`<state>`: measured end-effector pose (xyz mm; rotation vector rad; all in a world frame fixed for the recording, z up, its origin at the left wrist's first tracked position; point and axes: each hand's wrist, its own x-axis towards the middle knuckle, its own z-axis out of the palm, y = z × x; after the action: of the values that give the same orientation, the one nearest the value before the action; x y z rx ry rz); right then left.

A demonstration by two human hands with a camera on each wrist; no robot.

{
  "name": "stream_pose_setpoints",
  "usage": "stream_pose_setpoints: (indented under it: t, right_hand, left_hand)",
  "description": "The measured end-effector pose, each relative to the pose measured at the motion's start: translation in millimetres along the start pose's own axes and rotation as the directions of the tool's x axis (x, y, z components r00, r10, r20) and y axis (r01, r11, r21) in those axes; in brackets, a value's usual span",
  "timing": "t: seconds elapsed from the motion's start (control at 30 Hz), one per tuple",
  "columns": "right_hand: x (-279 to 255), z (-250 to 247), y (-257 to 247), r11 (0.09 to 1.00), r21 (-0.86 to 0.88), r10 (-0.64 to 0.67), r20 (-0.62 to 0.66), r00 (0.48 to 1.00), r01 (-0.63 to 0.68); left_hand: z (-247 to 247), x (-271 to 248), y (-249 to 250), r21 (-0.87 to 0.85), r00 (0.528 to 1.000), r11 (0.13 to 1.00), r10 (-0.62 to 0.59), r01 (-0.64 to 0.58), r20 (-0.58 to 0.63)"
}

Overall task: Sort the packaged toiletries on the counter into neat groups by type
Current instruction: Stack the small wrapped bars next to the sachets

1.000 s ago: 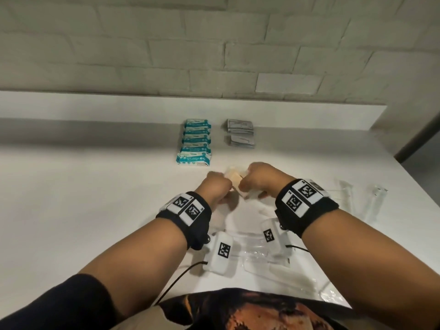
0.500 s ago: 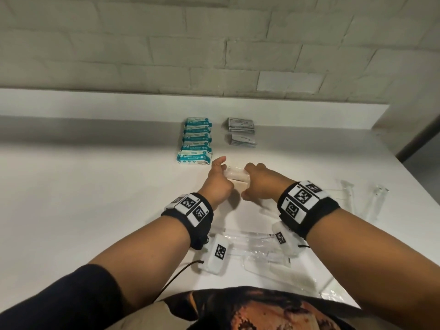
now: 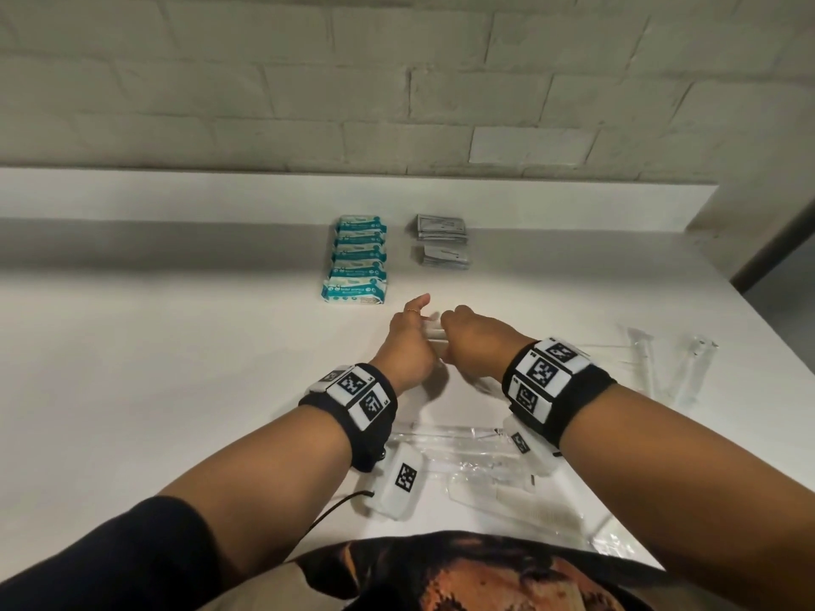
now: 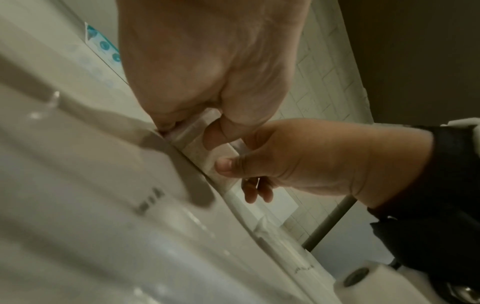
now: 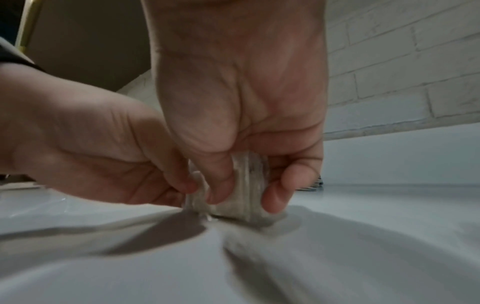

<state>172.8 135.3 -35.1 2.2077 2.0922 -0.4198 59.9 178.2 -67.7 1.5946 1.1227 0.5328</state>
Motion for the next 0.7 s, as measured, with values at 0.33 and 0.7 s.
stream_pose_setpoints:
  t: [0.33,0.7]
  right_hand:
    - [3.8,-32.4,3.5,0.957,0.283,0.045,0.078,0.996,-0.065]
    - [54.8,-31.3,31.8,0.307,0.909,0.402,0.144,0.904,-0.282]
  left_hand:
    - [-11.9,5.9,12.0,-0.037,0.991,0.998,-0.054,0.05,-0.12]
    - [-12.3,71.4,31.3,-0.265,0.97,0.942,-0.233,0.205,-0.077]
